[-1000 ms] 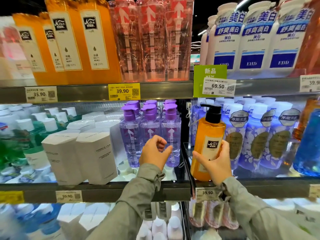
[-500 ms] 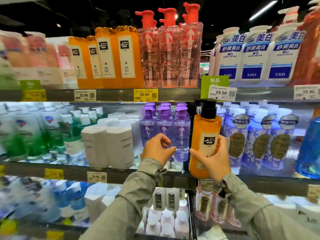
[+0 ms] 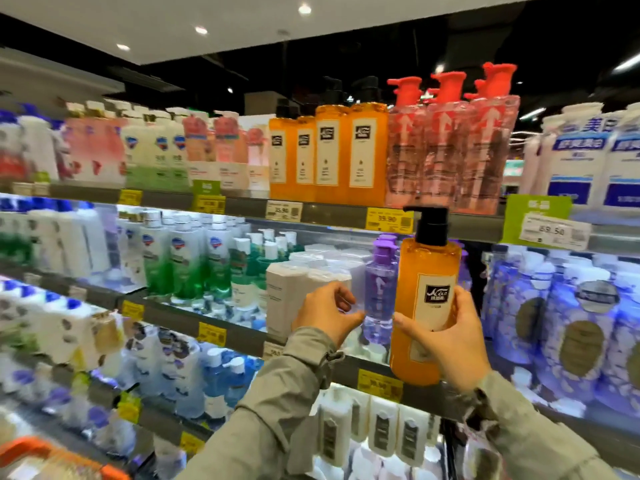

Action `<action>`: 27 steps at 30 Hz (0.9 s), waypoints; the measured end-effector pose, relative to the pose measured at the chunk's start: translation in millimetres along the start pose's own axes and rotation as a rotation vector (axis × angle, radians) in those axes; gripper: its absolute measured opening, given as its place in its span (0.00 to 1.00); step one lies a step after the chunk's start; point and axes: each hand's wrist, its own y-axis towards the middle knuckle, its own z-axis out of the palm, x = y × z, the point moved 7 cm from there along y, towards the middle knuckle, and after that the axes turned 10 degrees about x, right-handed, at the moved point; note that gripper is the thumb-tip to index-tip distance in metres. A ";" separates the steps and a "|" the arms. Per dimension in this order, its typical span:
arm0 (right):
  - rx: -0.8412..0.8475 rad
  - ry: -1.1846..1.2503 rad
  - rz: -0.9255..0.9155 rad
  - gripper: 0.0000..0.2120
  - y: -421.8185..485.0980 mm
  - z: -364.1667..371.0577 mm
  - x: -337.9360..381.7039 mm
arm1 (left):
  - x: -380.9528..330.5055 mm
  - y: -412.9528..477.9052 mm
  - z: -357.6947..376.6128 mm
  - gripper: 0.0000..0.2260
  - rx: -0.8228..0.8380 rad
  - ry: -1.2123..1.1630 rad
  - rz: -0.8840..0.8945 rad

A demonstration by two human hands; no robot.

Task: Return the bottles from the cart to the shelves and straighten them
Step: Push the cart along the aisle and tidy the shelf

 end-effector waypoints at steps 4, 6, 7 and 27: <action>0.045 0.035 -0.029 0.32 20.4 43.5 11.8 | 26.8 11.8 -38.0 0.11 -0.017 0.030 -0.033; 0.068 0.042 -0.039 0.32 31.9 66.5 15.6 | 36.7 20.7 -59.4 0.11 -0.026 0.072 -0.036; 0.078 0.038 -0.044 0.33 38.7 78.5 17.3 | 41.0 25.9 -71.3 0.11 -0.039 0.082 -0.032; -0.055 -0.021 -0.089 0.30 163.7 219.0 41.4 | 86.6 157.9 -218.0 0.09 0.022 0.066 0.231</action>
